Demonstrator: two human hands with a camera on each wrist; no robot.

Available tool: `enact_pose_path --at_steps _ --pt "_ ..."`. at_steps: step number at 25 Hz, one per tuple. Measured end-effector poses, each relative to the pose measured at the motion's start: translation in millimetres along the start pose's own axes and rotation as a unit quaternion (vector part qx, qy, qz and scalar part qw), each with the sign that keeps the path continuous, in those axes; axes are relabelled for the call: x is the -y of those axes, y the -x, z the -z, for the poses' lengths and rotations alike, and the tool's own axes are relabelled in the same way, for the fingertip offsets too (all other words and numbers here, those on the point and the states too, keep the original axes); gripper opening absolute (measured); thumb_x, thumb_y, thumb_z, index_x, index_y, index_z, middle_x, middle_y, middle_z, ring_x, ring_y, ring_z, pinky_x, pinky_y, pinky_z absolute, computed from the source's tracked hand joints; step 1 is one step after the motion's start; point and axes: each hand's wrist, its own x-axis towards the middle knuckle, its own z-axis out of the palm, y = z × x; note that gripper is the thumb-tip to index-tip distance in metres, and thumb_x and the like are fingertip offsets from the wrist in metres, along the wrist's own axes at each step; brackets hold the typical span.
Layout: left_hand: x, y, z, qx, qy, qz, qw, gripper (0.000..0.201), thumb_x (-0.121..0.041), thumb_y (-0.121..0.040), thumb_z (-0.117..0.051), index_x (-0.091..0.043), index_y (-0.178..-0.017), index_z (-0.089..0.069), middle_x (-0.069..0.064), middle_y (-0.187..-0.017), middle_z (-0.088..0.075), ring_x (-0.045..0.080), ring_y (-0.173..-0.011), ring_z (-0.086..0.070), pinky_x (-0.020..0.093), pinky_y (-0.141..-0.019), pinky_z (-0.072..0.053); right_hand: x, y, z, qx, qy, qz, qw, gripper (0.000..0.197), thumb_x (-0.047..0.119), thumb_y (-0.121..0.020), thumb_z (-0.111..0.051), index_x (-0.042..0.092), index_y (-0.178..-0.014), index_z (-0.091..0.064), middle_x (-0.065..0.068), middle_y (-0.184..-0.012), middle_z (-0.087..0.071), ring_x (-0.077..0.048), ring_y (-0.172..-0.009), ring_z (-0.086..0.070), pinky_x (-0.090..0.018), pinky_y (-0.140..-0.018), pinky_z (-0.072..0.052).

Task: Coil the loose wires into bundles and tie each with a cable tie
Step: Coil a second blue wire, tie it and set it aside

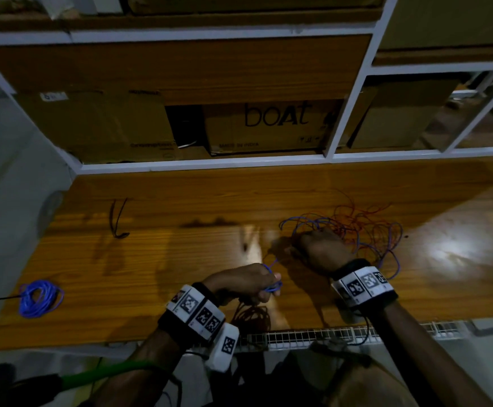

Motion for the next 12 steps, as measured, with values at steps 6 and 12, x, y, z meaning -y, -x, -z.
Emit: enact_pose_path --at_steps 6,12 --pt "-8.4 -15.2 -9.7 -0.105 0.149 -0.02 0.983 0.042 -0.035 -0.11 -0.031 -0.011 -0.083 -0.052 -0.009 -0.047 -0.04 0.006 -0.036 -0.033 0.017 -0.042 -0.026 15.0 -3.9 13.0 -0.065 -0.162 -0.04 0.984 0.023 0.026 -0.103 -0.049 0.013 -0.098 -0.067 -0.012 -0.095 -0.068 -0.028 -0.091 -0.061 -0.031 -0.067 -0.029" --pt "-11.8 -13.2 -1.7 -0.182 0.236 -0.048 0.953 0.052 -0.049 -0.107 -0.029 -0.011 -0.083 -0.055 -0.007 -0.048 -0.037 0.008 -0.039 -0.029 0.022 -0.043 -0.024 36.0 11.3 14.3 -0.053 -0.375 -0.048 0.924 0.028 0.027 -0.107 -0.044 0.015 -0.097 -0.066 0.0 -0.072 -0.061 -0.003 -0.062 -0.054 -0.034 -0.061 -0.042"
